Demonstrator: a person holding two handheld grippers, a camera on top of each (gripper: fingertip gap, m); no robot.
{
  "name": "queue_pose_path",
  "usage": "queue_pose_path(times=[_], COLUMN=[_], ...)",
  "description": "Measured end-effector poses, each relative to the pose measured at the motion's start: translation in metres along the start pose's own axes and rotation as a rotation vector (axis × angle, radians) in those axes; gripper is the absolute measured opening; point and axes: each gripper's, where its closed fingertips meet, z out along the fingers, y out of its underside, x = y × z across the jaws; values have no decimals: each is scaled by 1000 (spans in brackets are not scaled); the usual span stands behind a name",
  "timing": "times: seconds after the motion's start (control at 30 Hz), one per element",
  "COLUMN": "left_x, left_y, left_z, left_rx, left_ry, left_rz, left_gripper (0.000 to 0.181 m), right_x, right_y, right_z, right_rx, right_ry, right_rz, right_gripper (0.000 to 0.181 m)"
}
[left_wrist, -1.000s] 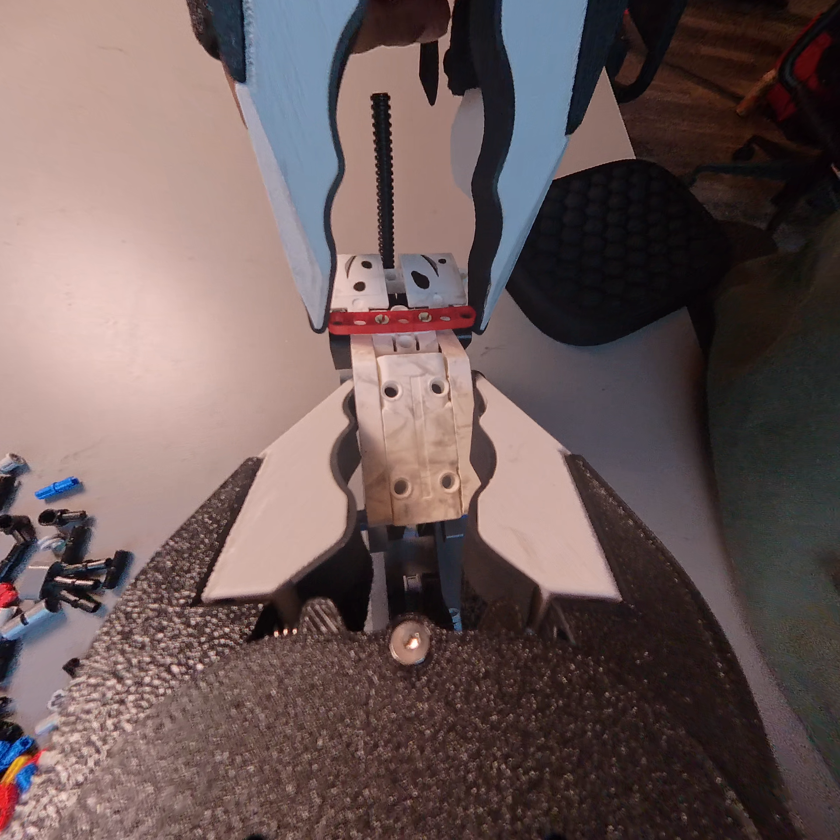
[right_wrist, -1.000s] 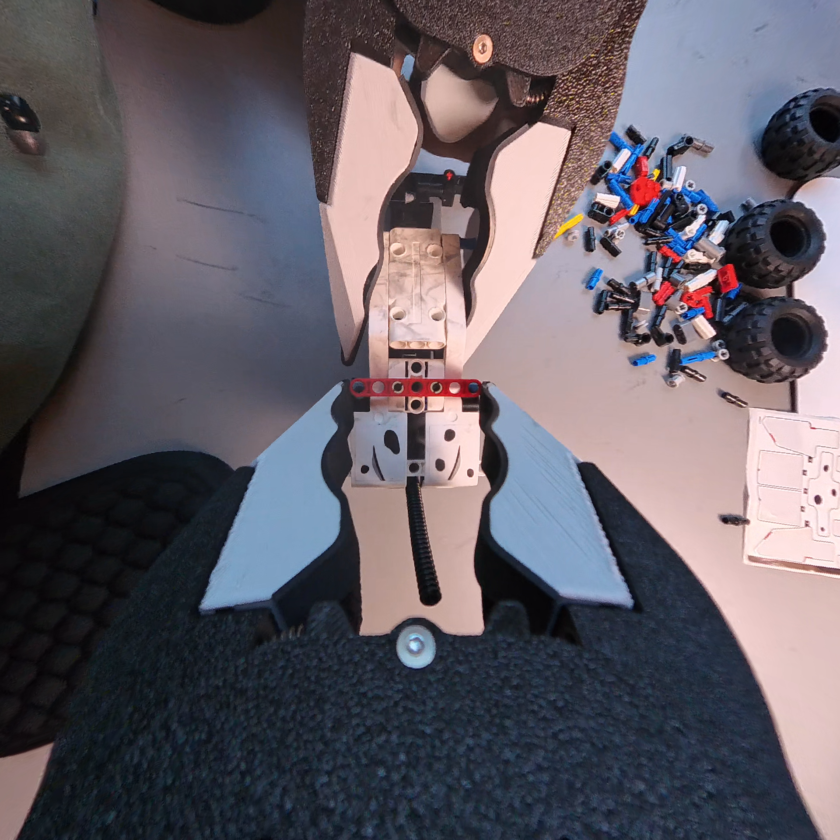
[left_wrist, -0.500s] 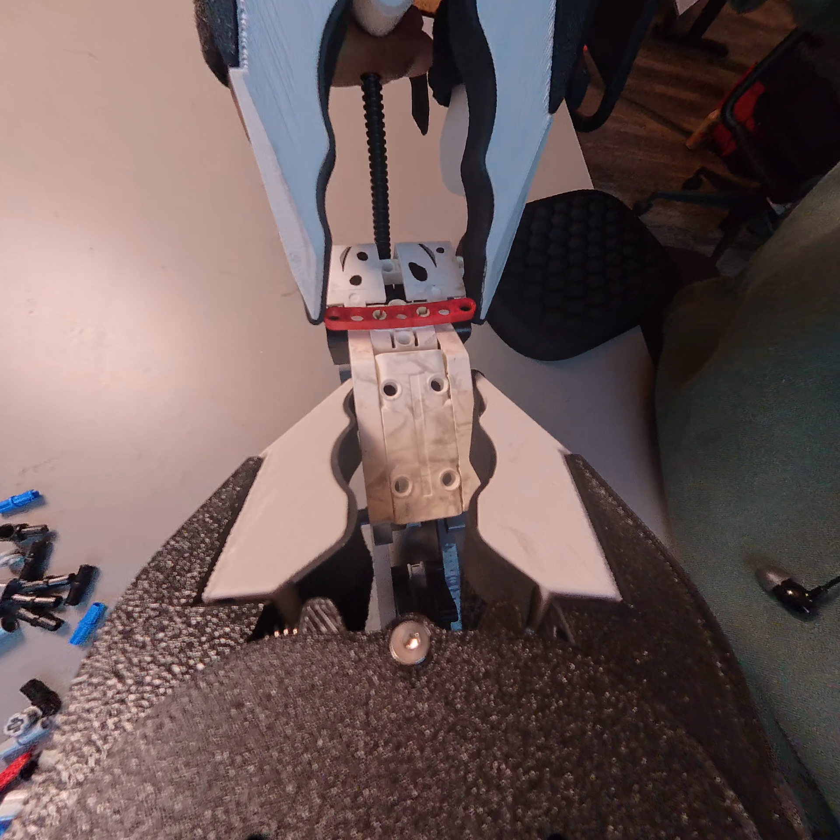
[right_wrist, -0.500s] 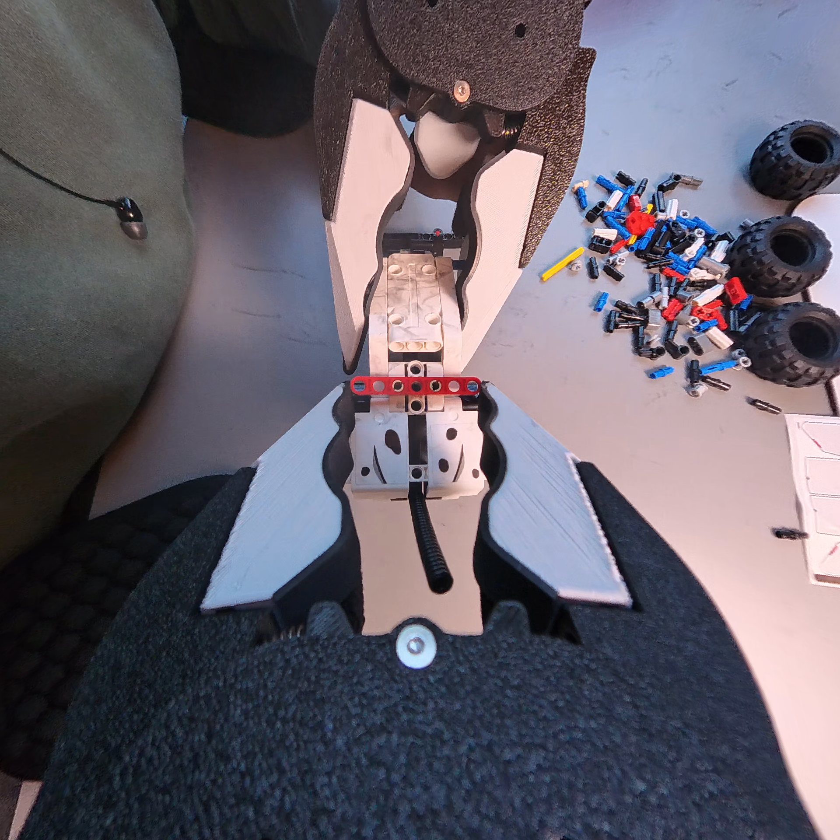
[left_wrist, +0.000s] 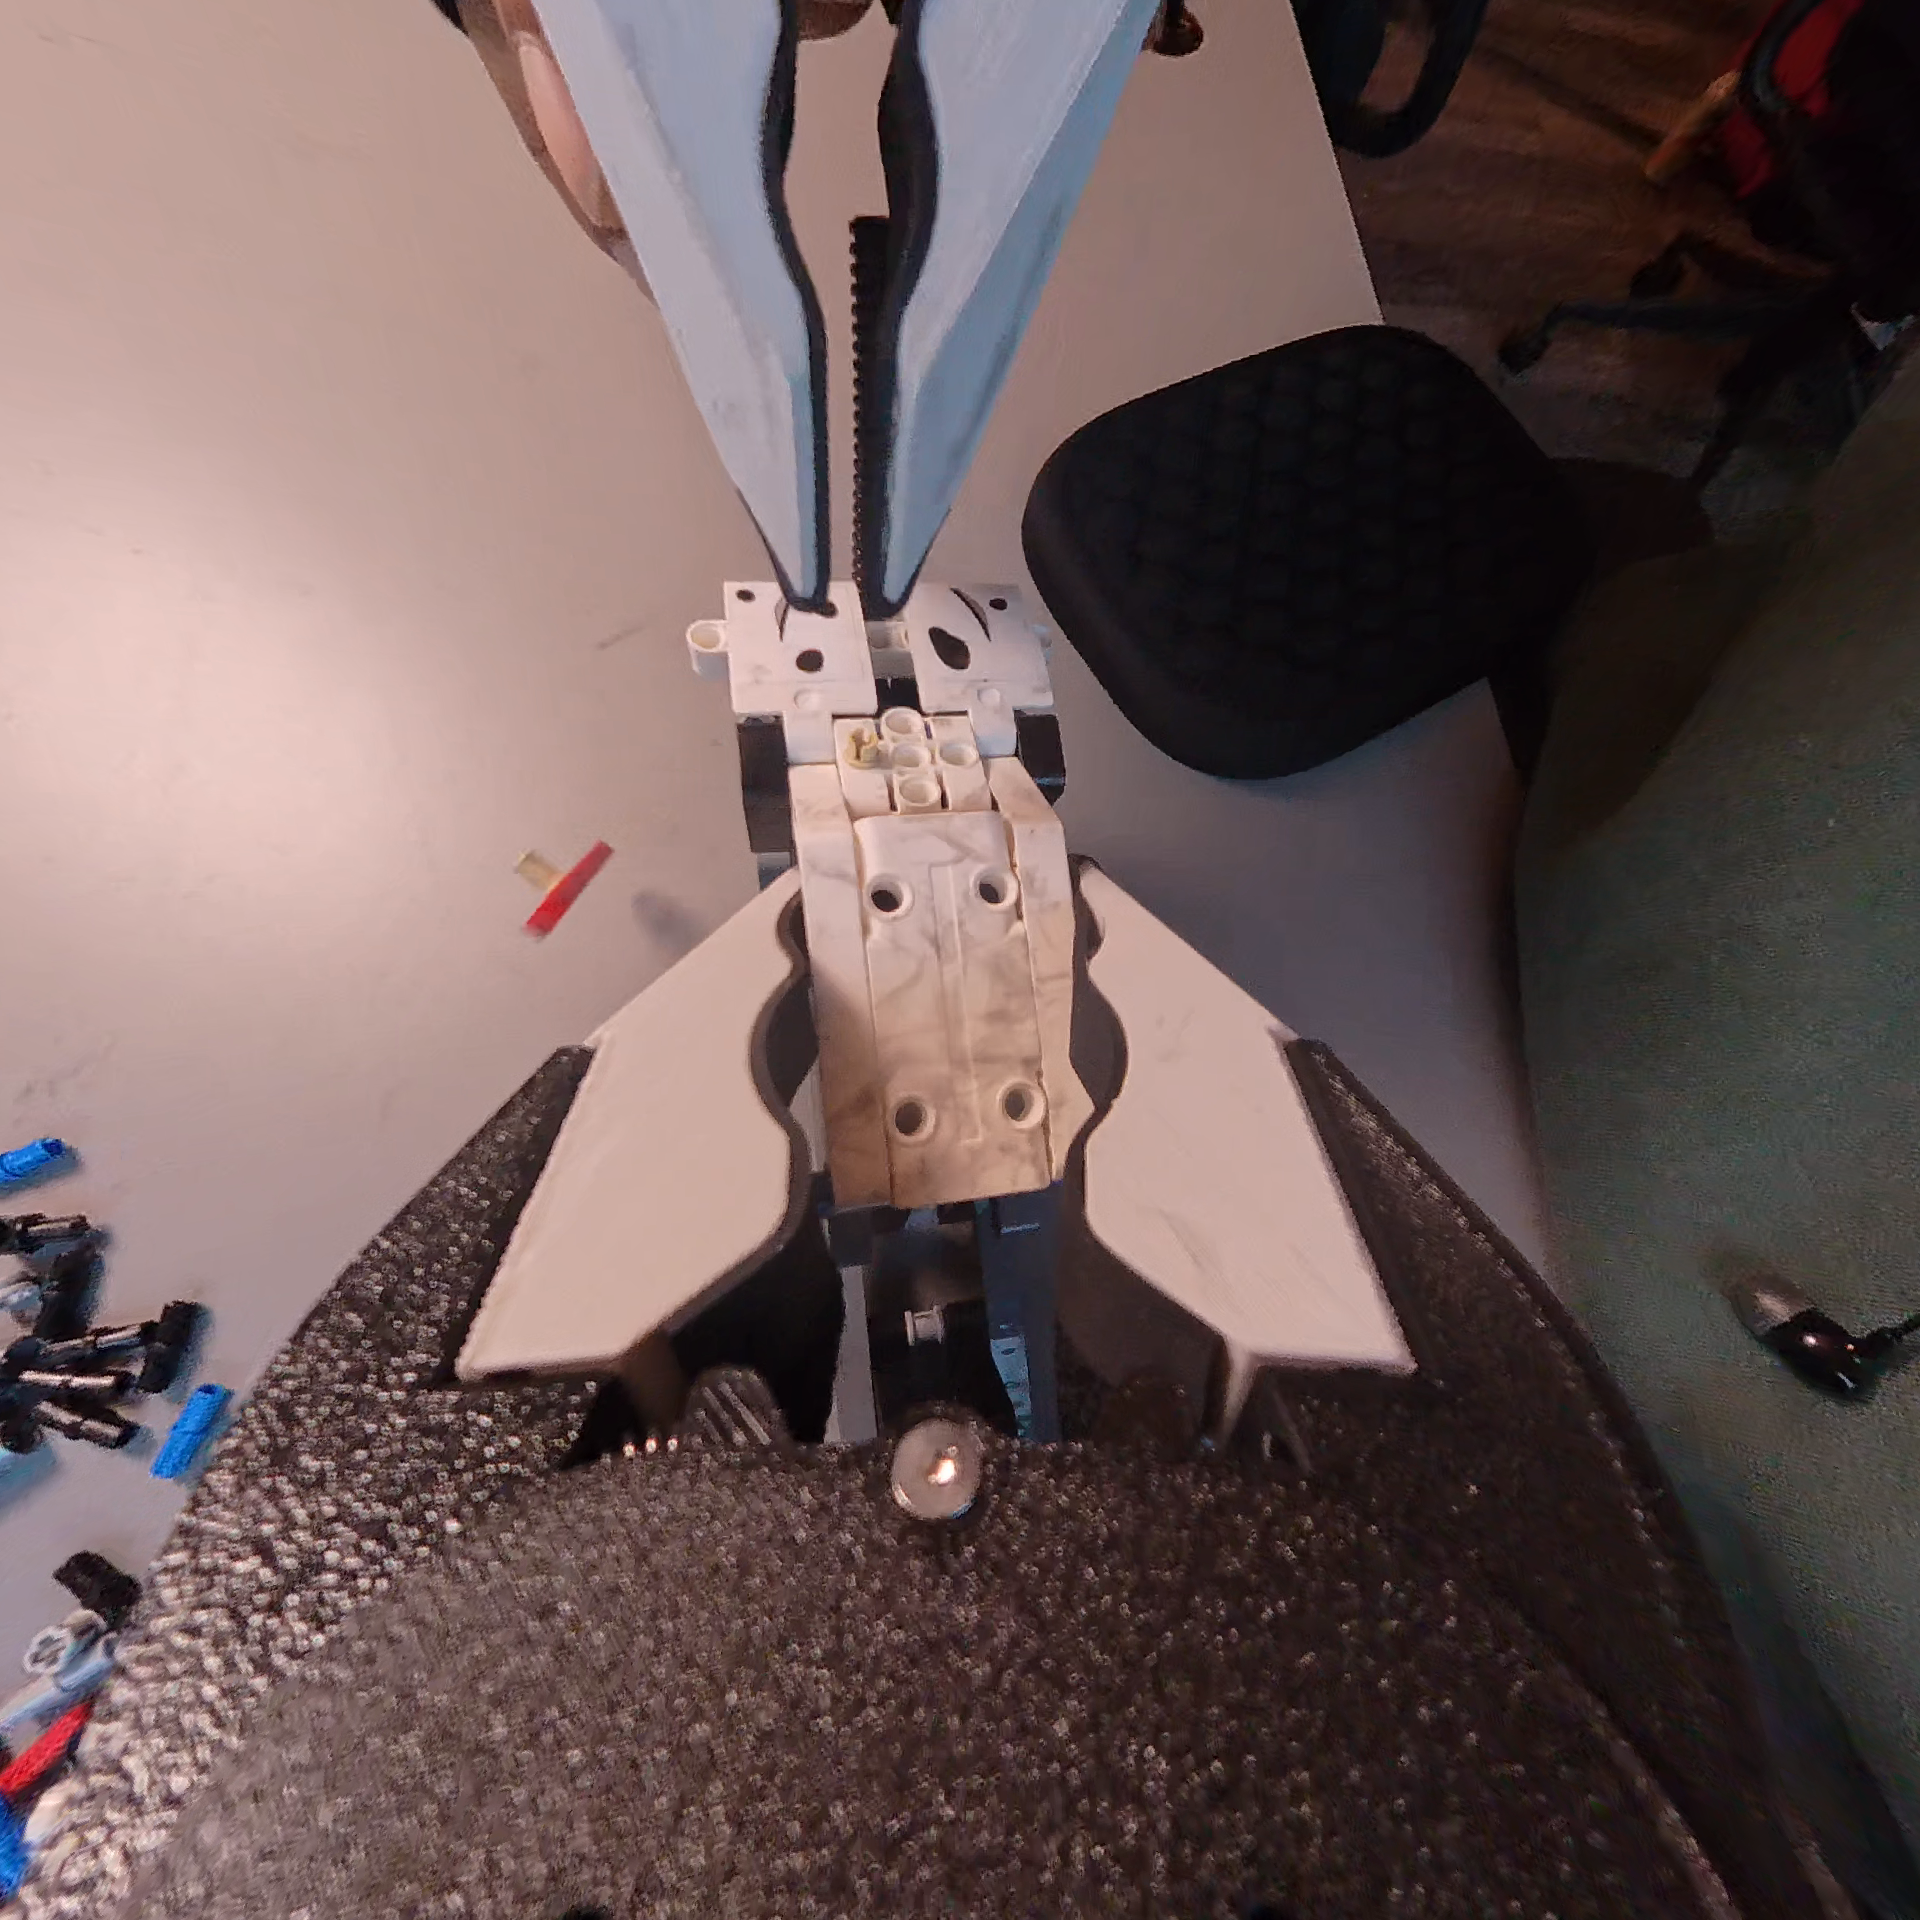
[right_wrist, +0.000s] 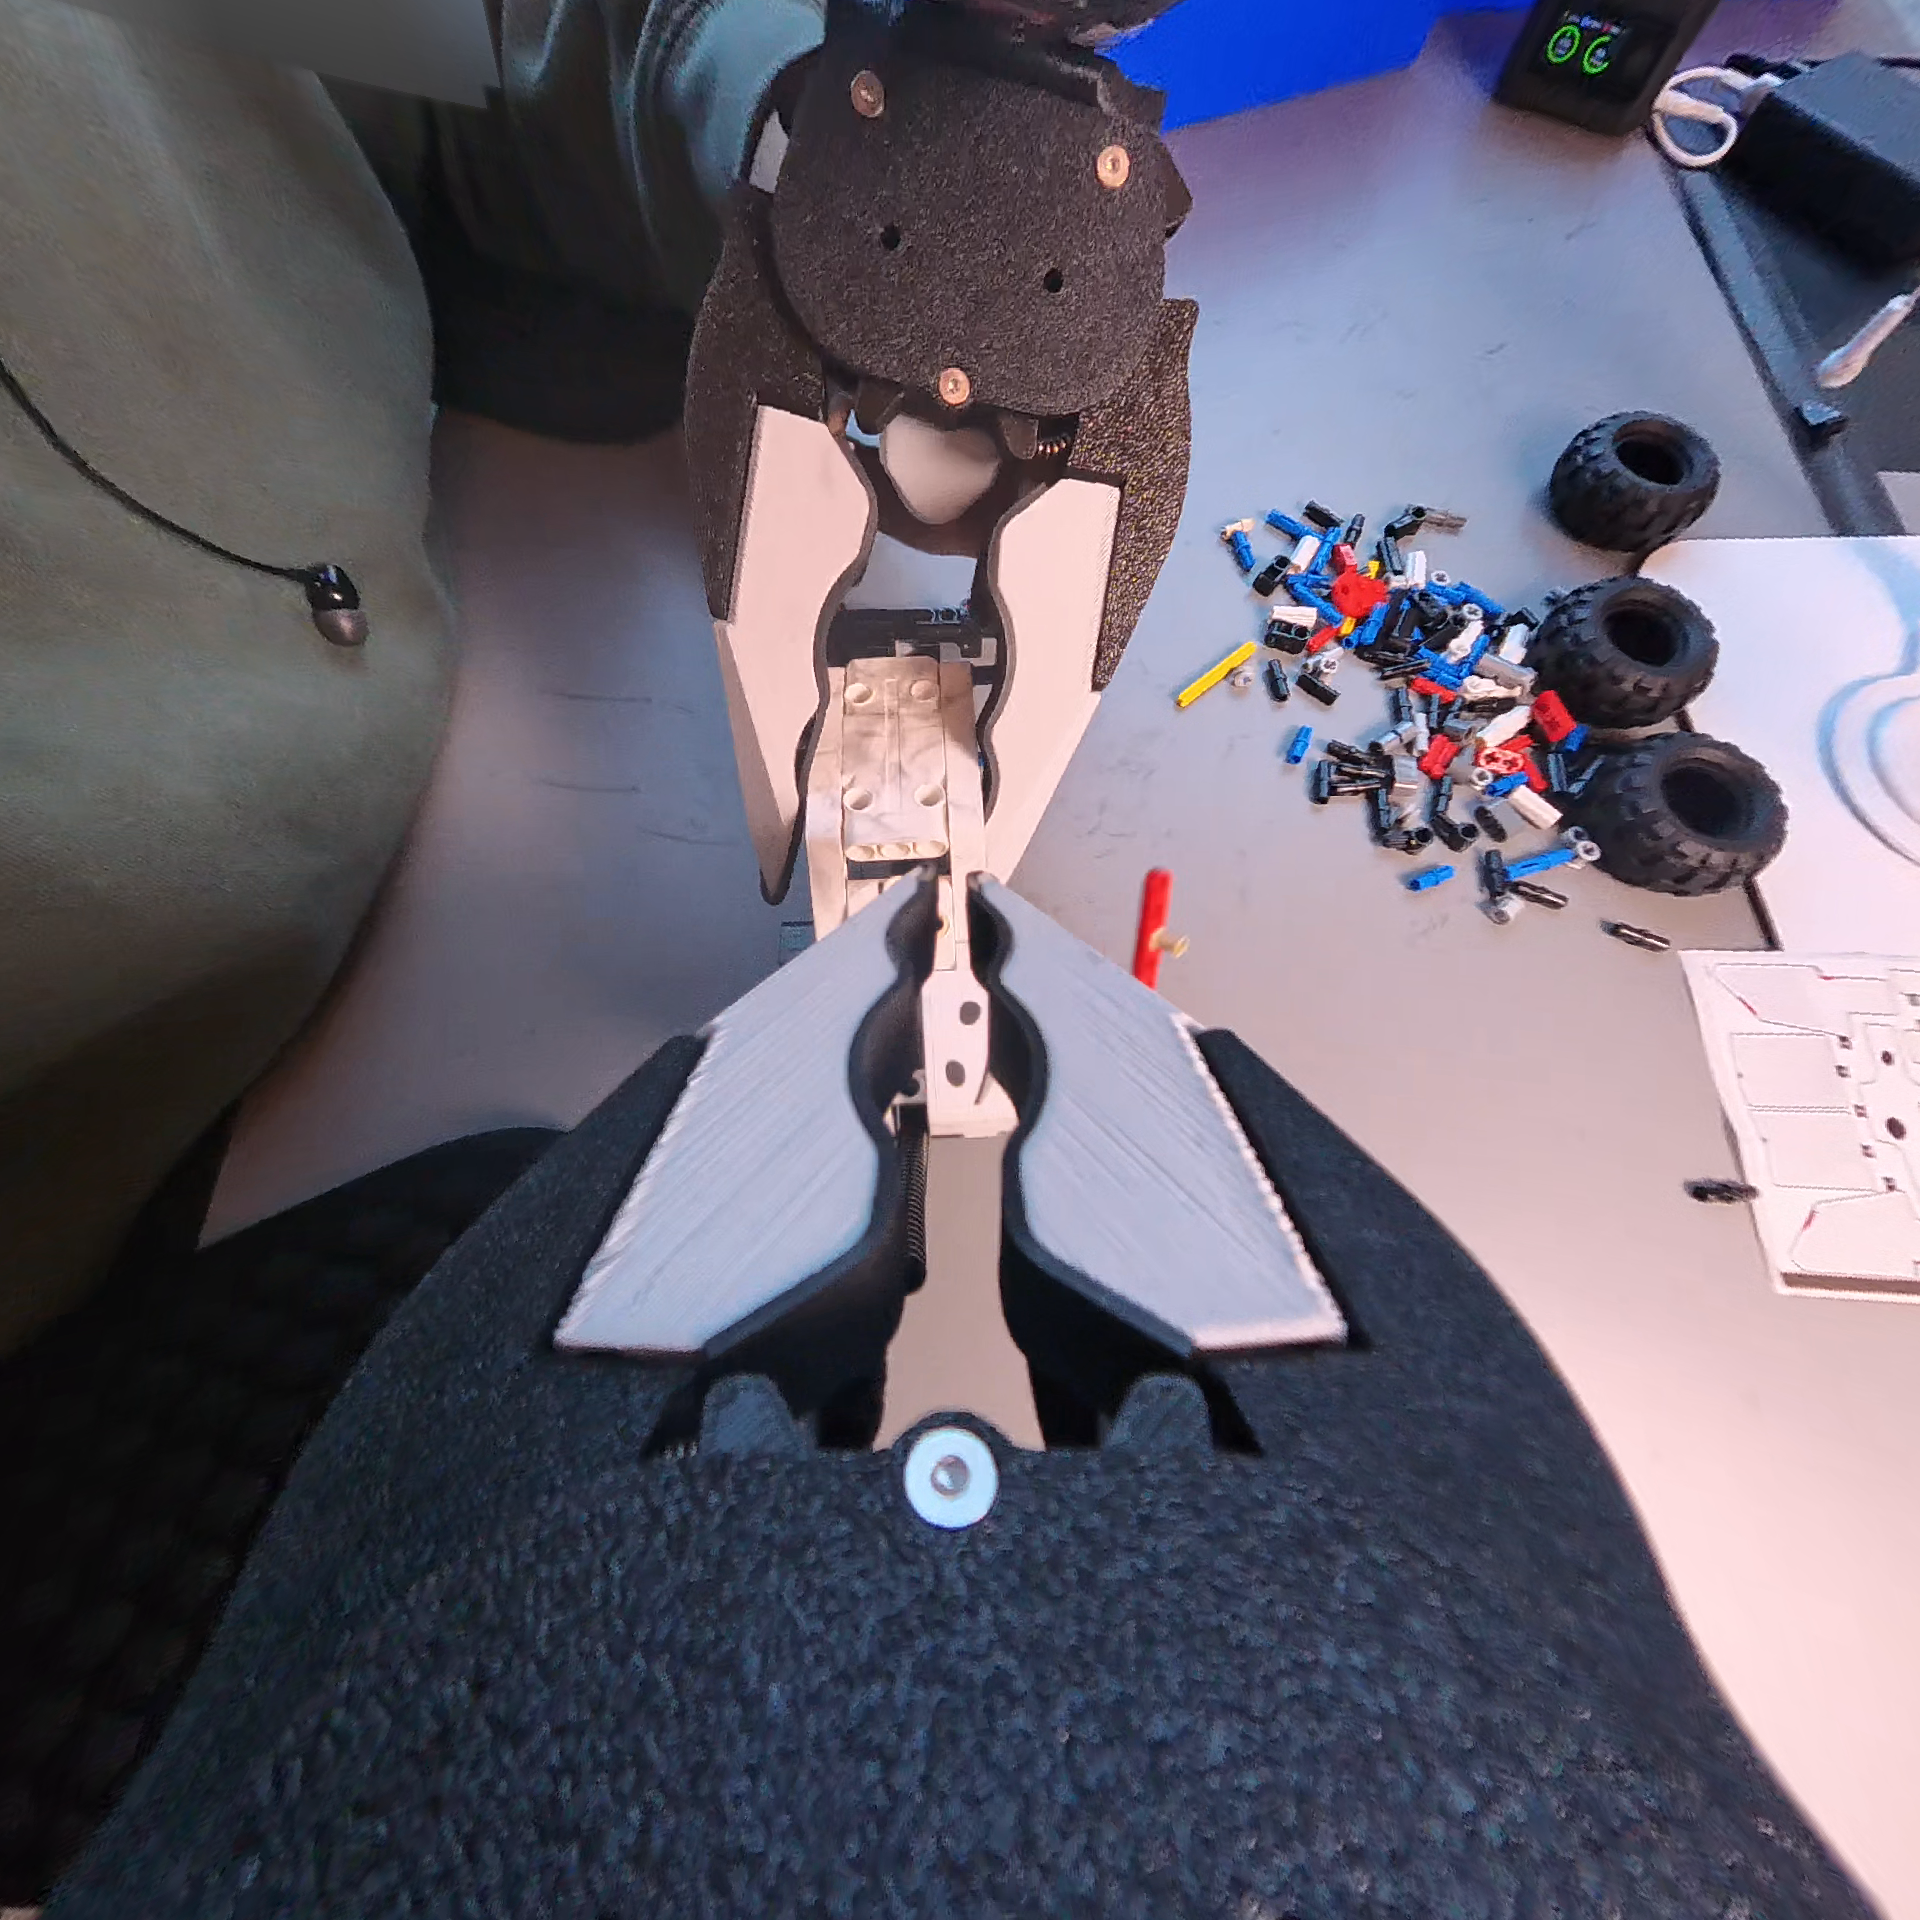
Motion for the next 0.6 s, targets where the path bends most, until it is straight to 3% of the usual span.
queue_pose_path(times=[0.17, 0.43, 0.6], left_x=[4, 1, -1], left_y=[1, -4, -5], left_z=[-2, -25, -29], left_rx=[26, 78, 107], left_ry=[46, 55, 23], left_rz=[-27, -44, -50], left_gripper=[48, 59, 61], right_x=[13, 36, 8], right_y=[-4, 6, 4], right_z=[-5, -10, 0], right_rx=[9, 11, -110], right_ry=[18, 80, -35], right_rz=[26, 57, -52], right_gripper=[19, 20, 11])
